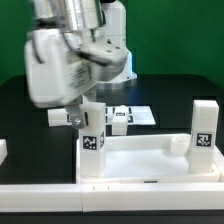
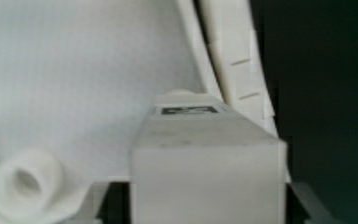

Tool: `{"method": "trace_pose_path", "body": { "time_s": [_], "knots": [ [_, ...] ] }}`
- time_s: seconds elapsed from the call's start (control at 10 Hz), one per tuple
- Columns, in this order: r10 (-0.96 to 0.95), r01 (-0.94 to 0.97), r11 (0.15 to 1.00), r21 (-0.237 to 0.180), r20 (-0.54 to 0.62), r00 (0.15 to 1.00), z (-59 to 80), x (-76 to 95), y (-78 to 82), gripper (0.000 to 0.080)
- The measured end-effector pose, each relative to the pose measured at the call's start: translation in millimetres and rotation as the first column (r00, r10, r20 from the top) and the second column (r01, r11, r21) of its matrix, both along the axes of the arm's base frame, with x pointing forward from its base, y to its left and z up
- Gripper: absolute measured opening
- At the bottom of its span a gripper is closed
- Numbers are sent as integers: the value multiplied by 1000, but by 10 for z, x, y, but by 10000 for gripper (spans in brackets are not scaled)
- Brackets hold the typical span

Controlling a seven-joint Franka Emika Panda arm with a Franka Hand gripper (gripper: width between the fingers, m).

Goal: Assemble desk

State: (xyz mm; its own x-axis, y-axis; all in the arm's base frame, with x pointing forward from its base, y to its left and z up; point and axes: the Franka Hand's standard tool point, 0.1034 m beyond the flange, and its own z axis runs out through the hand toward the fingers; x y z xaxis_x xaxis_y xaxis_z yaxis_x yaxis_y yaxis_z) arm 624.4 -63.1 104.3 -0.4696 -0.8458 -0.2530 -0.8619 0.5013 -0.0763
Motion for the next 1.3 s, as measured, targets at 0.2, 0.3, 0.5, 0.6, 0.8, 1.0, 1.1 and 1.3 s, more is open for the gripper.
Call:
{"method": "trace_pose_path", "body": {
  "time_s": [0.2,0.3,0.5,0.6,0.8,1.0,1.1,1.3],
  "knots": [
    [-159,158,986,54,1,987,-5,2,21,290],
    [-146,145,988,50,4,989,-10,0,18,369],
    [79,-79,997,-21,11,997,-13,-9,87,509],
    [208,-206,977,-46,26,978,-20,-6,168,604],
    [418,-413,906,-87,45,907,-34,-18,247,640],
    [513,-505,855,-116,50,857,-40,-22,221,647],
    [550,-541,832,-126,53,834,-42,-23,220,648],
    [800,-784,590,-192,9,600,10,32,151,648]
  ]
}}
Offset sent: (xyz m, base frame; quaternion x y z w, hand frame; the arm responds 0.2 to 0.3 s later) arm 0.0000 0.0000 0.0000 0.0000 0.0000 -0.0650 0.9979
